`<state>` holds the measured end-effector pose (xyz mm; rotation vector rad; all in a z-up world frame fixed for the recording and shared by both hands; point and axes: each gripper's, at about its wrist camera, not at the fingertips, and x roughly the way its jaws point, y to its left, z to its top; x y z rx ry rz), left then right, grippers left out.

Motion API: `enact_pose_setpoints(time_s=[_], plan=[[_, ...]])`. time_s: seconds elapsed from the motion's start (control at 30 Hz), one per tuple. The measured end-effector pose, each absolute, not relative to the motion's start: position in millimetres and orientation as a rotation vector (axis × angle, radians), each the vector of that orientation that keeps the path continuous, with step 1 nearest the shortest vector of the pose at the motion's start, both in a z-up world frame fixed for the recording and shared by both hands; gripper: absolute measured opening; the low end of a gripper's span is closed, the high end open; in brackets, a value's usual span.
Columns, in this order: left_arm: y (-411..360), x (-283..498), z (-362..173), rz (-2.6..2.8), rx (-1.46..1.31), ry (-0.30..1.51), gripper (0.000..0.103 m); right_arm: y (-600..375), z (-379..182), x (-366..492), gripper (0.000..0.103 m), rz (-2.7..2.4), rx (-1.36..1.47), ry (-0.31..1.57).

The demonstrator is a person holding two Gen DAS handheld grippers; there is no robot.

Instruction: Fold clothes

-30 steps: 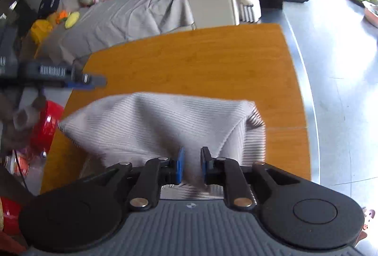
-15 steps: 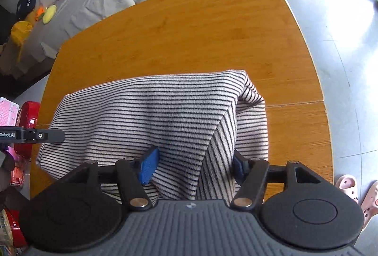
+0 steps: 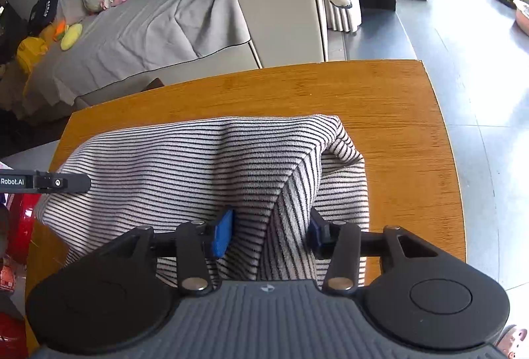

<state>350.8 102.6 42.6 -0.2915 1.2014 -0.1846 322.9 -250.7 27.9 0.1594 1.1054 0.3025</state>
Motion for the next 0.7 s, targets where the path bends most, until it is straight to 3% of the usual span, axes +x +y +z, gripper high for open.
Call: enact_pose_setpoints(time_s=[0.07, 0.13, 0.17, 0.2, 0.23, 0.27, 0.43, 0.7], plan=[[95, 342, 34, -0.207, -0.291, 1.226, 0.066, -244, 22, 318, 0.059, 0.312, 0.137, 1.109], [89, 334, 26, -0.207, -0.258, 1.246, 0.063, -240, 15, 315, 0.057, 0.305, 0.085, 1.107], [85, 330, 26, -0.199, -0.233, 1.237, 0.05, -236, 17, 314, 0.045, 0.315, 0.073, 1.095], [84, 327, 30, -0.197, -0.22, 1.218, 0.044, -232, 19, 314, 0.036, 0.326, 0.061, 1.083], [83, 323, 35, -0.196, -0.208, 1.2, 0.033, -233, 26, 312, 0.028, 0.332, 0.067, 1.072], [83, 319, 40, -0.196, -0.203, 1.182, 0.028, -234, 34, 310, 0.026, 0.337, 0.074, 1.06], [92, 287, 89, -0.219, -0.217, 1.099, 0.023, -250, 77, 275, 0.024, 0.431, 0.135, 1.019], [94, 240, 62, -0.188, -0.294, 1.231, 0.023, -263, 29, 245, 0.026, 0.385, 0.097, 1.147]])
